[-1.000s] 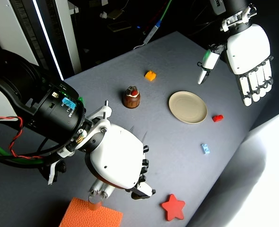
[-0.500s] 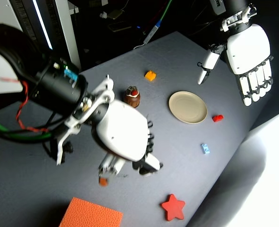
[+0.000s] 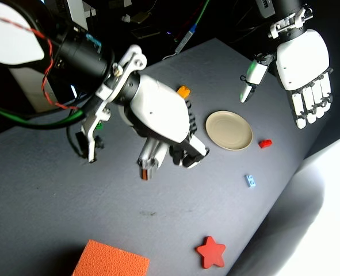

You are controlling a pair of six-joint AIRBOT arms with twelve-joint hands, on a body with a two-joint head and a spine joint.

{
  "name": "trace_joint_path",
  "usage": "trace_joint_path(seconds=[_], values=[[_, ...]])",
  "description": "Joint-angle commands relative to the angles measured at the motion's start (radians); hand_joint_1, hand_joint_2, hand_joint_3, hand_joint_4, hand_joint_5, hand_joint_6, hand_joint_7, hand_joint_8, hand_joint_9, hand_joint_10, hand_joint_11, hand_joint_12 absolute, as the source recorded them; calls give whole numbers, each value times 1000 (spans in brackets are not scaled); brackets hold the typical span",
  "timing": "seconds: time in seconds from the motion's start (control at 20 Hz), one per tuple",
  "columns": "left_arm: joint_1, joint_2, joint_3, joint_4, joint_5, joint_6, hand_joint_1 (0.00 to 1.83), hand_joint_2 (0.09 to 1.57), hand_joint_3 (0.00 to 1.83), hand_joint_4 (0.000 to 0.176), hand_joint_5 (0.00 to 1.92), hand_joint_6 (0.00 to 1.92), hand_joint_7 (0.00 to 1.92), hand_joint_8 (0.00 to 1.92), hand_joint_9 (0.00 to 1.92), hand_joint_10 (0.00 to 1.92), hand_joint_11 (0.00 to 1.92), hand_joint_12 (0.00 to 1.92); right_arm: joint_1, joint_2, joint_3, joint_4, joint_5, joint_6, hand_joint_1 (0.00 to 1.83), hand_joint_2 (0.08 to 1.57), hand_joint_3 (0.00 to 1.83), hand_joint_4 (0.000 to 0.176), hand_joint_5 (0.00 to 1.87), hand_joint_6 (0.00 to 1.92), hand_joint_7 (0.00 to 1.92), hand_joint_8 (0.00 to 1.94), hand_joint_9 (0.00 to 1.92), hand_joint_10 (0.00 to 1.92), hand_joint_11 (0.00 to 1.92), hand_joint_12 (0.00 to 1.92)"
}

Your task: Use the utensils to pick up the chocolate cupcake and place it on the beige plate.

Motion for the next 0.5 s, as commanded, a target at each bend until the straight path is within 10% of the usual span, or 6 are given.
trace_joint_path(seconds=[0.0,0.45], values=[[-11,9,3,69,-26,5,398,915,4,0,4,0,0,0,0,0,0,99,20,3,-8,-13,97,-1,1115,1194,0,0,813,1224,972,3,897,27,248,1257],[-11,10,3,64,-25,6,410,909,0,0,23,0,7,1,38,6,0,270,-11,-27,-20,-14,96,36,1105,1204,0,0,798,1246,946,3,872,14,220,1259]])
